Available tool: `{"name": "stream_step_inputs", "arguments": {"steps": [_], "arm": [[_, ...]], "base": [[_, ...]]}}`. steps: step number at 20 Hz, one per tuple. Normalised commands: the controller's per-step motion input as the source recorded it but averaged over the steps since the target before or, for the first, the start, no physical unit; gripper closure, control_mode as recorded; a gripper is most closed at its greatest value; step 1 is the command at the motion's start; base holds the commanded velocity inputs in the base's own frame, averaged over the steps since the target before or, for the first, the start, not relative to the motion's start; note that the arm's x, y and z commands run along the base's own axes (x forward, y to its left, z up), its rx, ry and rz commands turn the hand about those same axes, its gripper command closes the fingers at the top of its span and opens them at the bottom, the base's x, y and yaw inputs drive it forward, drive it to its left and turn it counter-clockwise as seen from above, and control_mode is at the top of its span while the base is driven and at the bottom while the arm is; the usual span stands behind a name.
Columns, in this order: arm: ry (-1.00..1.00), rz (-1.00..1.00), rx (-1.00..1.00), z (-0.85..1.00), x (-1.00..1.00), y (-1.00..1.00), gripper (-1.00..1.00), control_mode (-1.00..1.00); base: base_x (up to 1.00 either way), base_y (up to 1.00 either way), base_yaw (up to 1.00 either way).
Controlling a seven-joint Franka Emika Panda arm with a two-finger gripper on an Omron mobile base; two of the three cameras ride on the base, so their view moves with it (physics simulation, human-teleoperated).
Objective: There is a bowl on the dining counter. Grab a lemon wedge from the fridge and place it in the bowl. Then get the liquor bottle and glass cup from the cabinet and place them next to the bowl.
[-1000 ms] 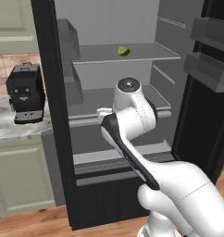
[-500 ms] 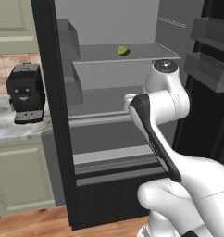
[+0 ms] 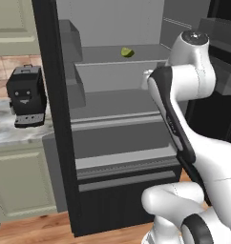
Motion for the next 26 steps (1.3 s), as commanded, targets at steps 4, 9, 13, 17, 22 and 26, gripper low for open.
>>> {"name": "stream_step_inputs", "arguments": {"steps": [4,9,13,17,22,26], "arm": [[-0.19,0.07,-0.03,0.05,0.00,0.07,-1.00,-1.00],[-0.22,0.00,-0.06,0.25,0.03,0.03,-1.00,-1.00],[-0.17,0.03,-0.02,0.43,0.01,-0.01,-1.00,-1.00],[-0.05,0.00,0.00,0.19,0.08,0.00,-1.00,-1.00],[0.00,0.00,0.00,0.00,0.14,0.00,-1.00,-1.00],[0.00,0.00,0.00,0.00,0.12,0.00,-1.00,1.00]], "base": [[0.00,0.00,0.00],[0.00,0.00,0.00],[0.00,0.00,0.00],[0.00,0.00,0.00],[0.00,0.00,0.00],[0.07,0.00,0.00]]}}
